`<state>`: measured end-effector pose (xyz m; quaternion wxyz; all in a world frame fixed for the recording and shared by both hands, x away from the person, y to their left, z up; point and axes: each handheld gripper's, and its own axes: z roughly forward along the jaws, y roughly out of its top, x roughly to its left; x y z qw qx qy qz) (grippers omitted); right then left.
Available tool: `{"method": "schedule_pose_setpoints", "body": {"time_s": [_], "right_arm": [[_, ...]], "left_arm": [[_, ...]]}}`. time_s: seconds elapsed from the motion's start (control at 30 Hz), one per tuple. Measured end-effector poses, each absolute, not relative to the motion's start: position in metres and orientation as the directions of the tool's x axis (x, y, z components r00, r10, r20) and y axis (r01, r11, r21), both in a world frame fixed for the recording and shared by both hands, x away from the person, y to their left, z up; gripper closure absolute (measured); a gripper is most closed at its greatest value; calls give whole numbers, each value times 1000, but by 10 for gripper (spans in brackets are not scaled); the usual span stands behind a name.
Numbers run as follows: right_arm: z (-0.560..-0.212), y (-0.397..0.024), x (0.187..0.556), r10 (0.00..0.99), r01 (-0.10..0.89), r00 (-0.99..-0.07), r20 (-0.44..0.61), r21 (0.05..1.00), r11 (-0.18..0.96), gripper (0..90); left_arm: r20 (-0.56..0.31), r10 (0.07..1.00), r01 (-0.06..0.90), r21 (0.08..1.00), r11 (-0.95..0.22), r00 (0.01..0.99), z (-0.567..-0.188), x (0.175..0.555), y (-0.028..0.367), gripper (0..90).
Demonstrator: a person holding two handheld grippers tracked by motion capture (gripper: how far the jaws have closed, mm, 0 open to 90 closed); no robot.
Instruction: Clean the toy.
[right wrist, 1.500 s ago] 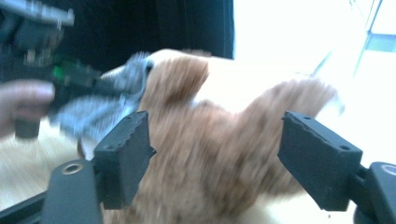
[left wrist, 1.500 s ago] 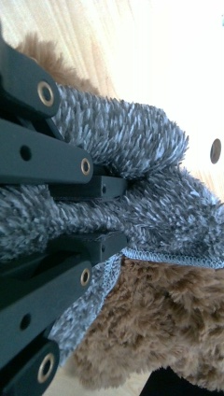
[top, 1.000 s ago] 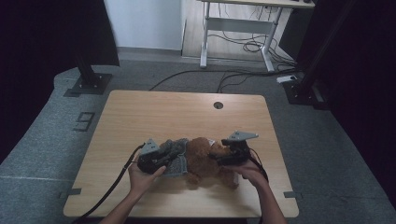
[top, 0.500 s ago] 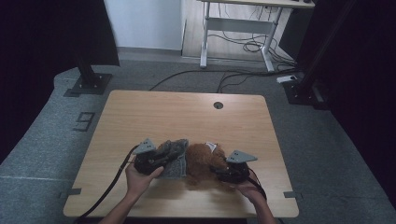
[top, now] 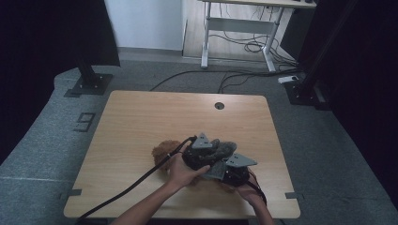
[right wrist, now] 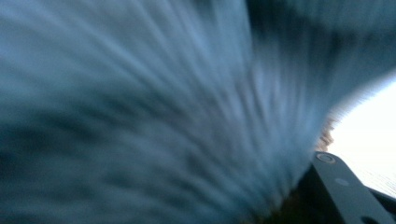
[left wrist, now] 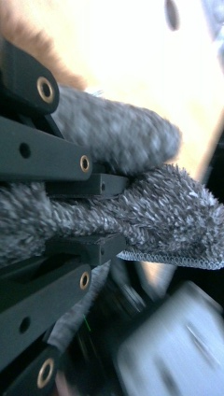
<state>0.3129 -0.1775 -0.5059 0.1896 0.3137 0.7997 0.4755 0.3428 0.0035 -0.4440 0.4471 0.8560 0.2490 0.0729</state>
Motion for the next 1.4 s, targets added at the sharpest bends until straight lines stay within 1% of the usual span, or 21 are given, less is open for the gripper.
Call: {"method": "schedule_pose_setpoints", "body": {"time_s": [0.07,0.2,0.37,0.47,0.53,0.7,0.87,1.0,1.07,1.13,1.2,1.3,1.4], "right_arm": [[-507,-178,313,687,325,-726,-7,877,353,556],[-508,-179,314,691,325,-723,-6,880,348,564],[-509,-180,314,690,325,-724,1,882,341,568],[-509,-181,316,696,332,-718,6,882,334,576],[-511,-183,317,694,329,-720,11,886,327,580],[-512,-184,317,687,323,-727,18,891,318,580],[-513,-184,317,685,326,-728,23,891,316,579],[-513,-185,317,682,322,-731,24,894,313,578],[-514,-186,317,679,315,-734,20,896,314,577],[-514,-186,317,680,314,-733,23,898,309,575],[-514,-186,317,680,314,-733,23,898,308,573],[-514,-186,317,679,313,-734,22,898,309,573],[-514,-186,317,679,310,-734,20,899,309,573]], "left_arm": [[-65,509,350,800,-487,858,-450,343,5,756],[8,546,324,798,-509,838,-446,338,19,757],[-58,579,377,811,-448,814,-449,338,57,760],[-55,617,378,831,-407,785,-448,335,81,760],[-71,645,393,842,-370,761,-447,336,101,760],[-144,689,454,842,-292,710,-451,346,145,757],[-169,717,485,835,-261,676,-462,349,170,755],[-181,738,503,830,-239,650,-462,348,185,752],[-197,751,510,834,-210,631,-458,348,193,751],[-208,731,497,844,-202,650,-453,346,193,750],[-205,699,473,855,-213,685,-446,341,182,749],[-177,650,429,868,-251,739,-434,338,152,749],[-200,579,410,876,-256,790,-423,340,118,748]]}}
